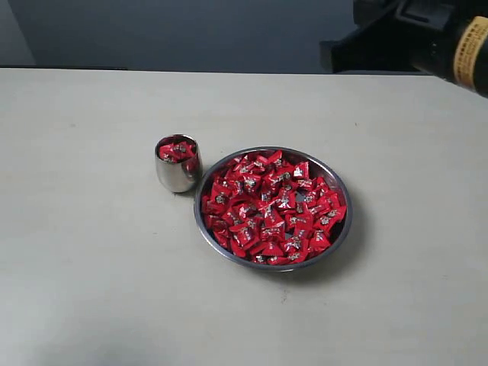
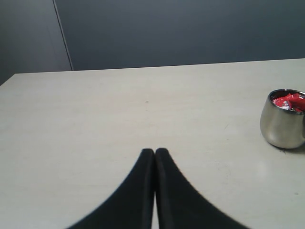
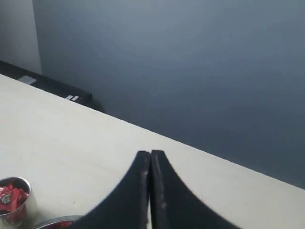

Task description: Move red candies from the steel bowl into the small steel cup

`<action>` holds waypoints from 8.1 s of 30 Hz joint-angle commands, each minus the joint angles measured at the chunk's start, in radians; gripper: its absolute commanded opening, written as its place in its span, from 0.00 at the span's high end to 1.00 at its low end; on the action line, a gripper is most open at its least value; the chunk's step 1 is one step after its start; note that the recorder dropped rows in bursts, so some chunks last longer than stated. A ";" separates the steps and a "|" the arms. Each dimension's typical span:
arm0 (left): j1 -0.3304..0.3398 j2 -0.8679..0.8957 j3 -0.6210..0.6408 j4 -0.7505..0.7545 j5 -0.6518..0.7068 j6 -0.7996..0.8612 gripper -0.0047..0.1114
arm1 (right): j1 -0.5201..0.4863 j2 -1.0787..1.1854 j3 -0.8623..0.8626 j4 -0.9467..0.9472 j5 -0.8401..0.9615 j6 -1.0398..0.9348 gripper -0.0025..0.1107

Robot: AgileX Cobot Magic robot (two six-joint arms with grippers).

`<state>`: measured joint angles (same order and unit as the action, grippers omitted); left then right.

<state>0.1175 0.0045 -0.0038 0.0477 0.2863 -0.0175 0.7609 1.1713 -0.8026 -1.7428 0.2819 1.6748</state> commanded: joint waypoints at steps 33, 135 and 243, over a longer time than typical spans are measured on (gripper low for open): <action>0.001 -0.004 0.004 -0.003 -0.002 -0.002 0.96 | -0.003 -0.218 0.168 -0.002 0.086 0.134 0.99; 0.001 -0.004 0.004 -0.003 -0.002 -0.002 0.96 | -0.801 -1.079 0.799 0.215 -0.324 -0.182 0.99; 0.001 -0.004 0.004 -0.003 -0.002 -0.002 0.96 | -0.799 -1.165 0.803 1.797 0.061 -1.727 0.99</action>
<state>0.1175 0.0045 -0.0038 0.0477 0.2863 -0.0175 -0.0358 0.0129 -0.0041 0.0506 0.3595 -0.0557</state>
